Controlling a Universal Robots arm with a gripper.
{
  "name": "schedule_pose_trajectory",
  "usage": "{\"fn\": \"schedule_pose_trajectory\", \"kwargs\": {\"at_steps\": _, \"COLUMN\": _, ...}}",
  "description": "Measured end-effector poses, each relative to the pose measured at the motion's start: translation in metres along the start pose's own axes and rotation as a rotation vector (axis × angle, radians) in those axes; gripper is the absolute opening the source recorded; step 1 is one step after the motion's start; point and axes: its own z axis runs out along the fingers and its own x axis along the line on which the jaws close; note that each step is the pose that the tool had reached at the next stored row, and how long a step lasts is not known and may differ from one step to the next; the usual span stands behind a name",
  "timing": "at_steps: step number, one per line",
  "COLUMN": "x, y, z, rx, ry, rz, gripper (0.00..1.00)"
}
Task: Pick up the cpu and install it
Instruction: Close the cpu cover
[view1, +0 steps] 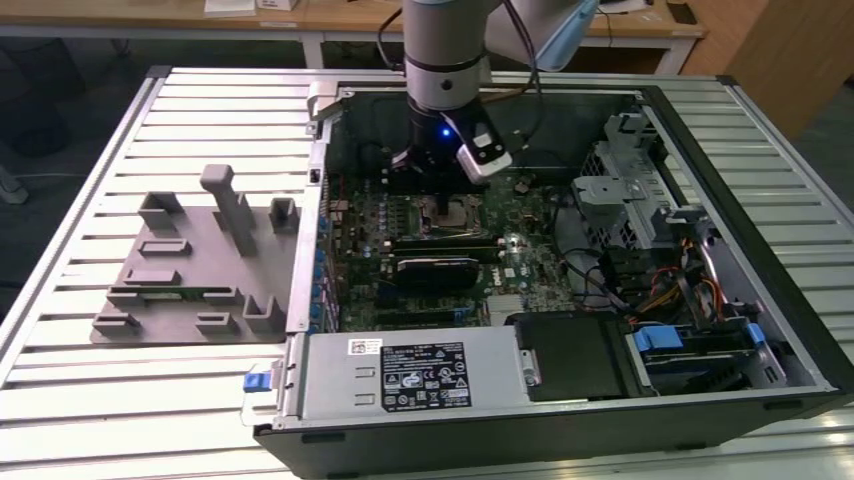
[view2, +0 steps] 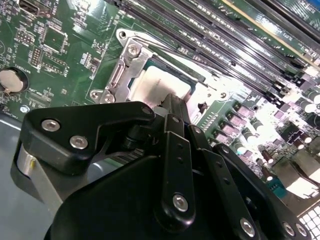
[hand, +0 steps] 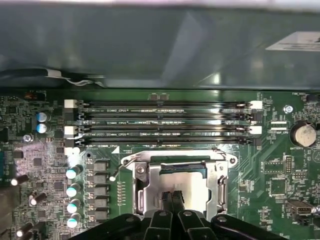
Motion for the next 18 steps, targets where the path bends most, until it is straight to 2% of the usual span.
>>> {"fn": "schedule_pose_trajectory", "kwargs": {"at_steps": 11, "x": 0.011, "y": -0.0001, "z": 0.0001, "rx": 0.0002, "ry": 0.0001, "rz": 0.004, "gripper": 0.11}}
{"fn": "schedule_pose_trajectory", "kwargs": {"at_steps": 18, "x": 0.016, "y": -0.0001, "z": 0.003, "rx": 0.0004, "ry": 0.0002, "rz": 0.005, "gripper": 0.11}}
